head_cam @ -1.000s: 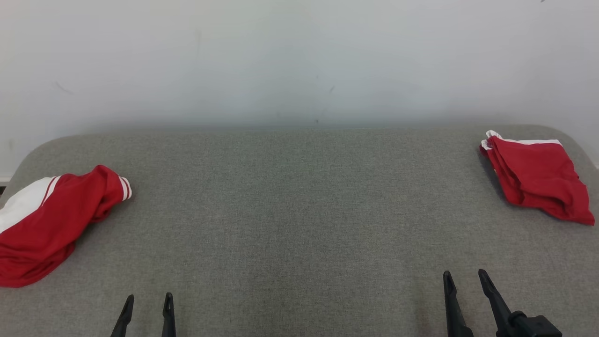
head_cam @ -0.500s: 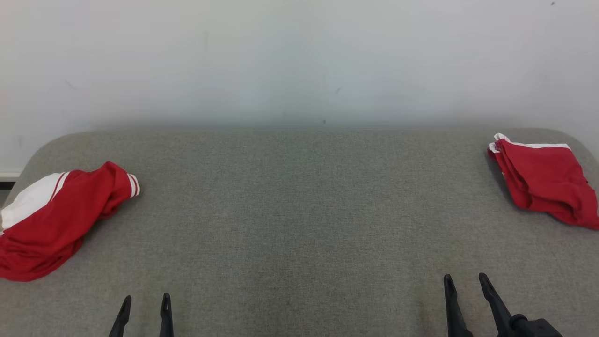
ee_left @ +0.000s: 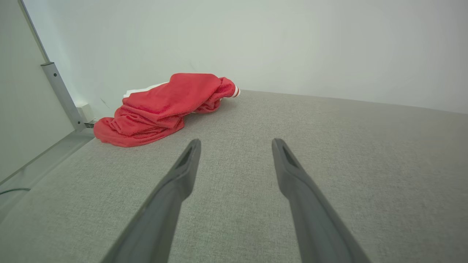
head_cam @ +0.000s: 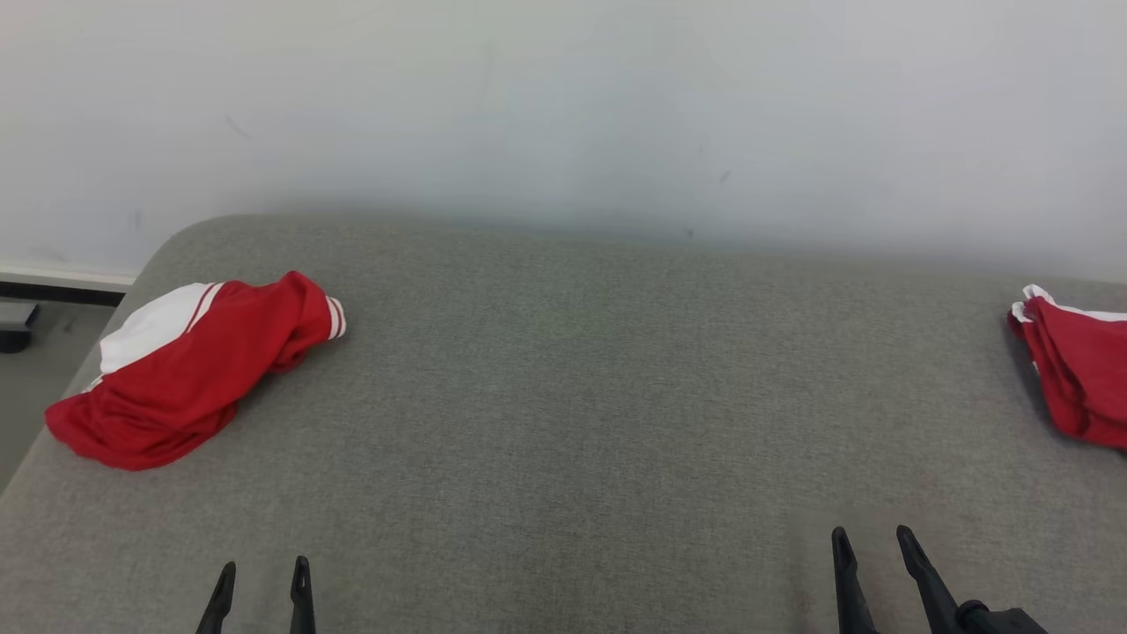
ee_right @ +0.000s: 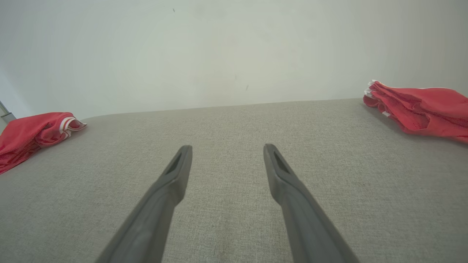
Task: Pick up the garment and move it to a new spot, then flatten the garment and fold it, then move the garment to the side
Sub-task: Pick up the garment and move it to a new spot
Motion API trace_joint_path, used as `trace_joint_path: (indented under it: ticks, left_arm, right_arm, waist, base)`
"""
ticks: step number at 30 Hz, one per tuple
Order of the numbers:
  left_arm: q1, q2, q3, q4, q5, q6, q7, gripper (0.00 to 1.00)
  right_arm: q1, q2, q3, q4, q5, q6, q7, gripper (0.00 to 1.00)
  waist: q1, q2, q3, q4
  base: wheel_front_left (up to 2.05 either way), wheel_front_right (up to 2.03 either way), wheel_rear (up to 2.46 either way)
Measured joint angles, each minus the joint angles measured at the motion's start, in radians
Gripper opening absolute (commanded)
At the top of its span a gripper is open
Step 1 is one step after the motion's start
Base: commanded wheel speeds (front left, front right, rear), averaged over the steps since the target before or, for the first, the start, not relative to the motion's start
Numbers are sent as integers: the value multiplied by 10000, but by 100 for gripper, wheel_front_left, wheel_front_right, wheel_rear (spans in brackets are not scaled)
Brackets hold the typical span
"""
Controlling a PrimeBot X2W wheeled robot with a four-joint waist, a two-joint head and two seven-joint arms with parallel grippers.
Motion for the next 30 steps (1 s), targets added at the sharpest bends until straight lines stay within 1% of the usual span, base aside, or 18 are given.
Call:
trace_joint_path:
  ticks: [24, 25, 30]
  left_arm:
    - [79, 0, 301, 163, 4, 111, 0, 100]
    - [79, 0, 301, 163, 4, 111, 0, 100]
    - [195, 0, 493, 132, 15, 159, 0, 100]
  right_arm:
    - [162, 0, 102, 123, -33, 0, 0, 100]
    - [162, 0, 102, 123, -33, 0, 0, 100]
    - [133, -2, 245, 184, -23, 0, 0, 100]
  waist:
    - [0, 0, -86, 2758]
    - [0, 0, -86, 2758]
    - [0, -1, -101, 3251]
  base:
    - [0, 0, 0]
    - [0, 0, 0]
    - [0, 0, 0]
